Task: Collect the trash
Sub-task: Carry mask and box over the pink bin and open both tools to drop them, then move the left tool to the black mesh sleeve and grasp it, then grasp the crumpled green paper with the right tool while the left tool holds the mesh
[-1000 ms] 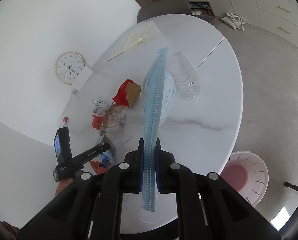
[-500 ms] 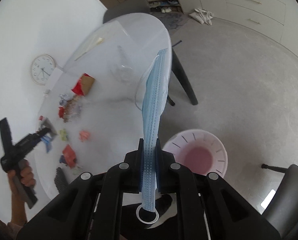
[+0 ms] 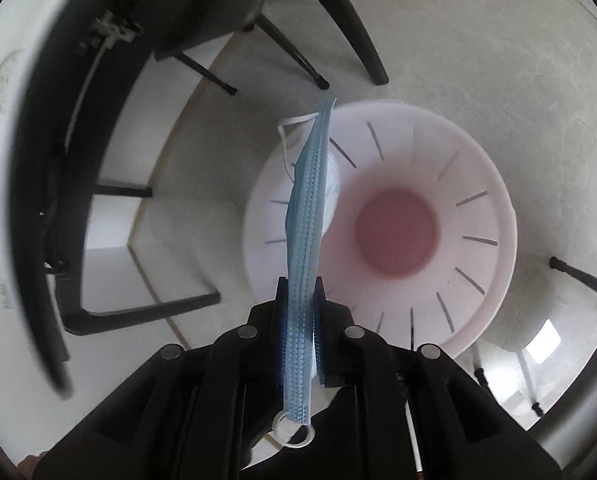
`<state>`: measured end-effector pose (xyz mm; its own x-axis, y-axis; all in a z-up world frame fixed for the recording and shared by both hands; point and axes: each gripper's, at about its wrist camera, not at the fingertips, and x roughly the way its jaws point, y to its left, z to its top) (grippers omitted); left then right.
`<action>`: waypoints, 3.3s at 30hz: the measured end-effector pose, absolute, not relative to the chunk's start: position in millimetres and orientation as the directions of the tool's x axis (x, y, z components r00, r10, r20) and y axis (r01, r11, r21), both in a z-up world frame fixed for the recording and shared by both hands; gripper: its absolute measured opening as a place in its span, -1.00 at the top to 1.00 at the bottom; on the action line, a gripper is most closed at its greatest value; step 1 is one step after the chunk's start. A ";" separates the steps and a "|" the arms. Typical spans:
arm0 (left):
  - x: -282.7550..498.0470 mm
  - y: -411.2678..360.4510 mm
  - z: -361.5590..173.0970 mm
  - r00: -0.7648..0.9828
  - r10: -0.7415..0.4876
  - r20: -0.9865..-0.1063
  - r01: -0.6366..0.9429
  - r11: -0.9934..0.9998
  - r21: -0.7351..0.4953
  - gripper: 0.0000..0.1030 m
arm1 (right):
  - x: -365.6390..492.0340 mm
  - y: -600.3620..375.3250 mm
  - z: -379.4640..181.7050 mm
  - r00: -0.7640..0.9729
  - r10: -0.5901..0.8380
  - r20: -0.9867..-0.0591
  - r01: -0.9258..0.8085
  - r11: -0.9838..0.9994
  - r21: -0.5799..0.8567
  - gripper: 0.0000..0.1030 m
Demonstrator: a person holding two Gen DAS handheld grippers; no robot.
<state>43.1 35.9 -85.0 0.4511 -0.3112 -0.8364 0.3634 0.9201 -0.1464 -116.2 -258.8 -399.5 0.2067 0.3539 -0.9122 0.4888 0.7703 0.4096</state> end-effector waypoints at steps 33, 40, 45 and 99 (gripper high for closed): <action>-81.0 -173.4 -221.3 0.143 -0.363 -0.921 0.698 0.696 -0.166 -0.39 | -178.2 -353.4 -182.9 0.392 -0.125 -0.911 0.488 0.868 0.091 -0.86; -73.2 -155.1 -191.4 0.217 -0.375 -0.901 0.645 0.748 -0.156 -0.60 | -173.4 -352.3 -161.1 0.432 -0.107 -0.895 0.450 0.886 0.112 -0.86; -54.3 -109.3 -138.7 0.349 -0.373 -0.860 0.530 0.835 -0.146 -0.81 | -163.0 -339.4 -138.4 0.495 -0.084 -0.865 0.397 0.907 0.139 -0.86; -14.3 273.1 -246.7 0.316 -0.076 -0.946 -0.360 0.913 -0.193 0.75 | 2.4 -35.2 -111.2 0.459 0.234 -0.857 -0.274 0.955 0.115 -0.95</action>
<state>-14.3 273.1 -246.7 0.3160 -0.0758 -0.9457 -0.3598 0.9128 -0.1934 2.4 -35.2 -111.2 0.4587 0.2343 -0.8571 -0.2738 0.9549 0.1145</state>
